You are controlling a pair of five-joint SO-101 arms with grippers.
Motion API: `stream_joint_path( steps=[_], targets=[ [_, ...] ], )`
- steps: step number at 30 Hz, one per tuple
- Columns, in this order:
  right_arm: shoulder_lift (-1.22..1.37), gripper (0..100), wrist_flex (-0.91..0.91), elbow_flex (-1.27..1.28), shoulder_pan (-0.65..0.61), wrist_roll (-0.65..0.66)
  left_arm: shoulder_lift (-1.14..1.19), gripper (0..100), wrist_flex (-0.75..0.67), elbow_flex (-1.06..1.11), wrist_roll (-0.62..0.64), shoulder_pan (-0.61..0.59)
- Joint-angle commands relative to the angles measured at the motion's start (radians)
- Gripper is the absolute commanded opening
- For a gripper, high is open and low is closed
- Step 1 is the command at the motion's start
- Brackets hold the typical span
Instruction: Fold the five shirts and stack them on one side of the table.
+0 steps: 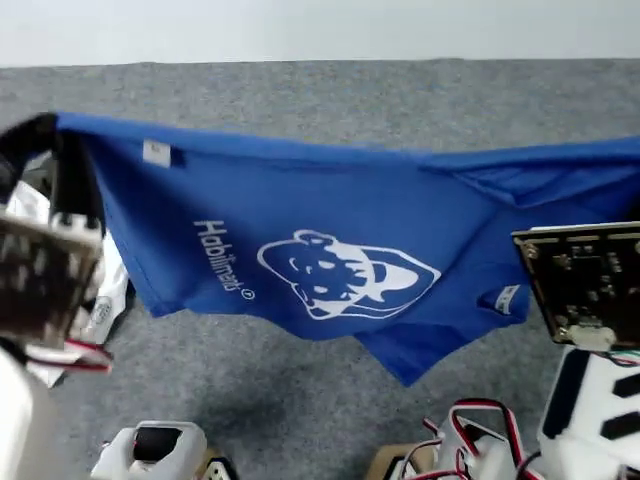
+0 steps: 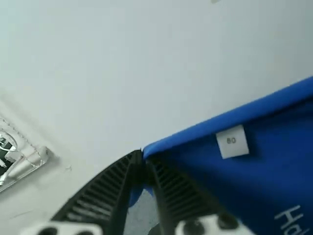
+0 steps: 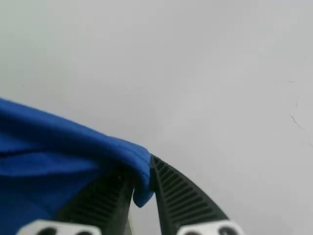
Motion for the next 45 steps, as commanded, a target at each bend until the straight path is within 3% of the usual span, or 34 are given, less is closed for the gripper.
stream_joint_path(
  steps=[1,14,19,23,26,30,36,41,45],
  targets=[
    [-0.044,1.0,0.025,-0.008,-0.008,0.006,-0.072,0,0.018,0.025,-0.029,-0.014],
    [-0.134,1.0,-0.047,-0.005,-0.004,0.003,-0.15,0,-0.054,0.045,-0.037,-0.015],
    [-0.03,1.0,-0.018,-0.005,-0.008,-0.057,-0.16,0,-0.057,0.278,-0.035,-0.014],
    [0.107,1.0,0.044,0.049,-0.111,-0.061,-0.15,0,-0.095,0.512,-0.037,-0.008],
    [0.177,1.0,0.036,0.137,-0.176,-0.064,-0.152,0,-0.281,0.763,-0.04,-0.012],
    [0.288,1.0,0.002,0.282,-0.26,-0.12,-0.15,0,-0.634,1.066,-0.04,-0.009],
    [0.49,1.0,-0.225,0.405,-0.28,-0.163,-0.092,0,-1.183,1.432,-0.138,-0.009],
    [0.677,1.0,-0.441,0.414,-0.278,-0.189,0.126,0,-1.475,1.472,-0.189,-0.014],
    [0.788,1.0,-0.636,0.413,-0.282,-0.203,0.336,0,-1.596,1.351,-0.198,-0.012]
  ],
)
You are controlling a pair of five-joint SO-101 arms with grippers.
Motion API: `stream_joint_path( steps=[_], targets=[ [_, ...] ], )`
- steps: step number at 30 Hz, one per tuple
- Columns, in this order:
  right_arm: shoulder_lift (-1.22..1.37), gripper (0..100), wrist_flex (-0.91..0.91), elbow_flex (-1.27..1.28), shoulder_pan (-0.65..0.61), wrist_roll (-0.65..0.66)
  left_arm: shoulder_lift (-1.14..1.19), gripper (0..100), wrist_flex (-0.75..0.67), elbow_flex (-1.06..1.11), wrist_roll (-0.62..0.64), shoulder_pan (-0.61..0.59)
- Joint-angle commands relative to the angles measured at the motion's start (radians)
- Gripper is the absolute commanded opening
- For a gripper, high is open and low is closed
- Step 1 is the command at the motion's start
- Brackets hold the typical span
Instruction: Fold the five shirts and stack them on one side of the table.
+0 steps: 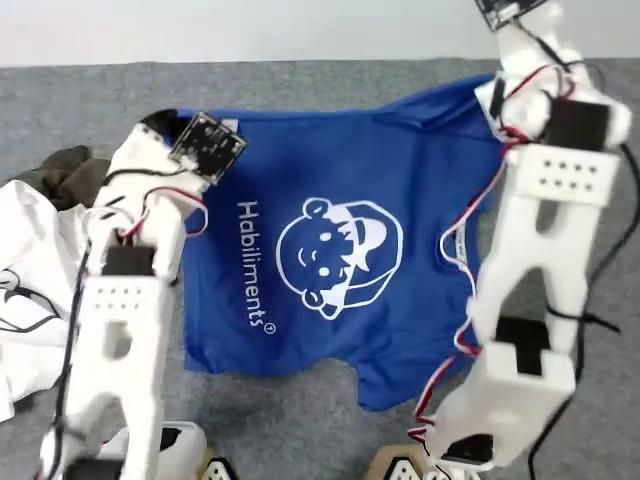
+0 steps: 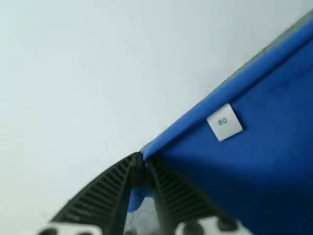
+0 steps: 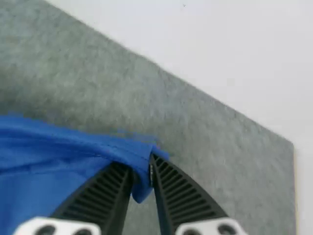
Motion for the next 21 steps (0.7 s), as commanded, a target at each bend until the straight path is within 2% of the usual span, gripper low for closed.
stream_joint_path(
  steps=[1,5,13,18,21],
  targets=[
    [0.053,1.0,-0.2,-0.009,-0.007,-0.017,0.17,0,-0.107,-0.151,-0.017,-0.003],
    [0.116,1.0,-0.398,-0.009,-0.018,-0.012,0.373,0,-0.112,-0.38,-0.014,-0.003],
    [0.166,1.0,-0.665,-0.009,-0.068,-0.011,0.687,0,-0.106,-0.777,-0.021,-0.005],
    [0.168,1.0,-0.693,-0.005,-0.088,-0.009,0.732,0,-0.106,-0.837,-0.071,0.002],
    [0.166,1.0,-0.636,-0.005,-0.088,-0.009,0.73,0,-0.055,-0.842,-0.072,0.003]
  ],
)
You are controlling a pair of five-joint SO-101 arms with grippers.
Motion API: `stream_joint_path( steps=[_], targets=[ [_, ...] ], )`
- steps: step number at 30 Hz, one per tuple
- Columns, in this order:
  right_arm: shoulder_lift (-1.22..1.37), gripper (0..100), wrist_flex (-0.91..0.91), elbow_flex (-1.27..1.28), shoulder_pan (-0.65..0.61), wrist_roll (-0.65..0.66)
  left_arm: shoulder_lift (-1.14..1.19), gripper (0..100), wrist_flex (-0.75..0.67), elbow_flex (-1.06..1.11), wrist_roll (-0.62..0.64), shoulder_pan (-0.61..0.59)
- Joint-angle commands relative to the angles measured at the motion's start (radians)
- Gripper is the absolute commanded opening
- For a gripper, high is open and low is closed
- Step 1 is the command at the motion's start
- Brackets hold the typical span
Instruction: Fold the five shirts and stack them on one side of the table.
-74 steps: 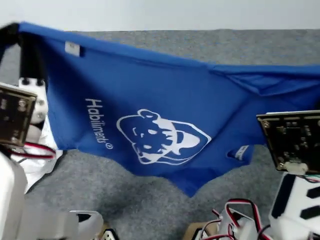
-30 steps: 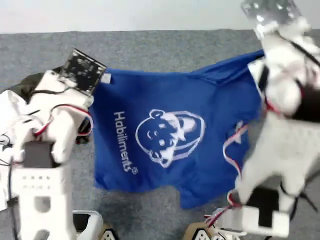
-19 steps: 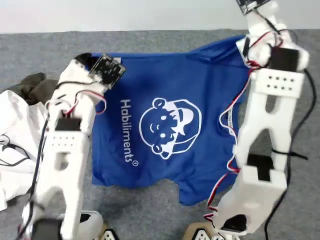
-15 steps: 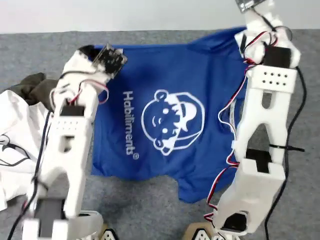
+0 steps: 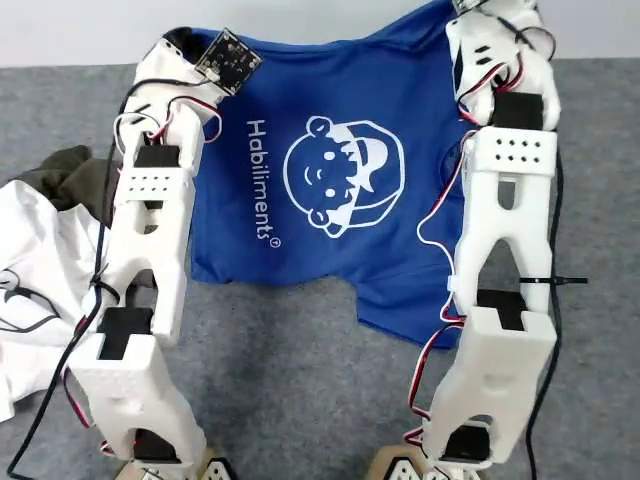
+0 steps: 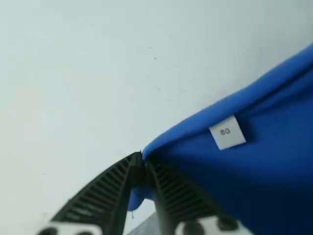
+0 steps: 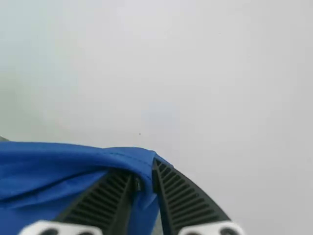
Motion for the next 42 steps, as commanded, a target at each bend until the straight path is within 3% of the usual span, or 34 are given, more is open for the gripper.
stream_joint_path(
  steps=[1,4,13,19,23,34,42],
  targets=[
    [-0.022,1.0,0.056,-0.005,-0.012,-0.002,-0.017,0,0.061,-0.056,-0.006,0.002],
    [-0.039,1.0,0.219,-0.018,-0.01,-0.002,-0.066,0,0.218,-0.058,-0.006,0.0],
    [-0.165,1.0,0.863,-0.026,0.015,-0.003,-0.19,0,0.936,-0.059,-0.006,-0.003],
    [-0.183,1.0,1.158,-0.026,0.022,-0.005,-0.184,0,1.191,-0.059,-0.017,-0.02],
    [-0.203,1.0,1.201,0.043,0.036,-0.009,-0.181,0,1.329,-0.048,-0.152,-0.025],
    [-0.412,1.0,1.194,0.588,0.028,-0.012,-0.181,1,1.304,0.11,-0.178,-0.035],
    [-0.473,1.0,1.164,0.795,0.027,-0.074,-0.181,7,1.263,0.147,-0.175,-0.031]
  ],
)
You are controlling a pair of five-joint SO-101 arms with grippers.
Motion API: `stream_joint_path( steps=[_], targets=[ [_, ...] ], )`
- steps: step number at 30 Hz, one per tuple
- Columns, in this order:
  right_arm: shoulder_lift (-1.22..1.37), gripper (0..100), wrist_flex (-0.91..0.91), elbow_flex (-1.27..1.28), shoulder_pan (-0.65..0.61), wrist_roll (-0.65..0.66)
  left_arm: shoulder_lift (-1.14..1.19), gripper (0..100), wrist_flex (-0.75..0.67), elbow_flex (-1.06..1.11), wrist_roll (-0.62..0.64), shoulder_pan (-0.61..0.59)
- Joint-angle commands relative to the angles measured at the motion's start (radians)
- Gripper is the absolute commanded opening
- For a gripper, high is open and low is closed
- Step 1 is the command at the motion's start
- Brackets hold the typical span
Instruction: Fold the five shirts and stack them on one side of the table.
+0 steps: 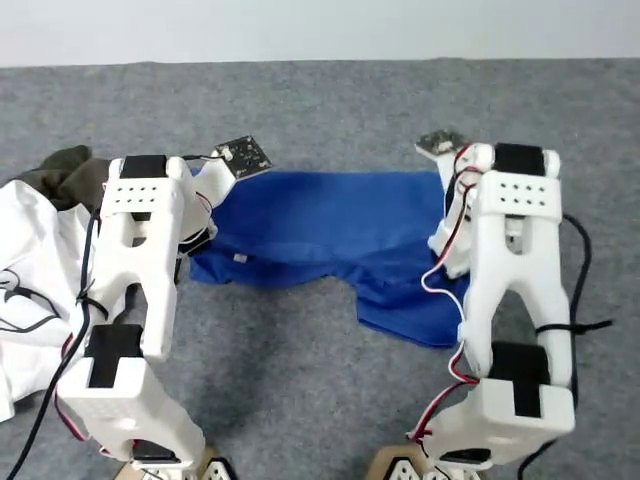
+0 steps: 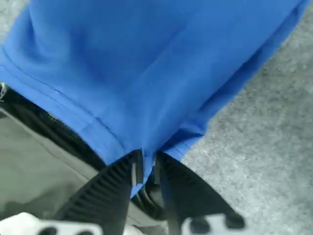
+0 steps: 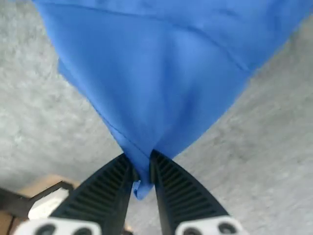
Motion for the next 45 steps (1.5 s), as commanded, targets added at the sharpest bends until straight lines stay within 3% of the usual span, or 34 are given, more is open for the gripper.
stream_joint_path(
  steps=[1,15,22,28,33,37,45],
  targets=[
    [-0.065,1.0,0.005,0.041,0.005,-0.021,-0.054,7,-0.017,0.001,-0.003,-0.002],
    [-0.128,1.7,-0.041,0.255,0.005,-0.015,-0.054,7,-0.021,0.001,-0.005,0.0],
    [-0.154,23.7,-0.036,0.187,0.01,-0.089,-0.055,7,-0.017,-0.004,-0.005,0.0],
    [-0.2,25.6,0.001,-0.017,0.012,-0.106,-0.064,7,0.008,-0.061,0.037,0.035],
    [-0.259,25.6,0.039,-0.153,0.087,-0.106,-0.064,7,0.038,-0.182,0.219,0.155],
    [-0.361,25.6,0.039,-0.181,0.193,-0.106,-0.058,7,0.037,-0.197,0.358,0.334],
    [-0.544,25.6,0.039,-0.176,0.449,-0.106,-0.037,10,0.005,-0.117,0.393,0.732]
  ],
)
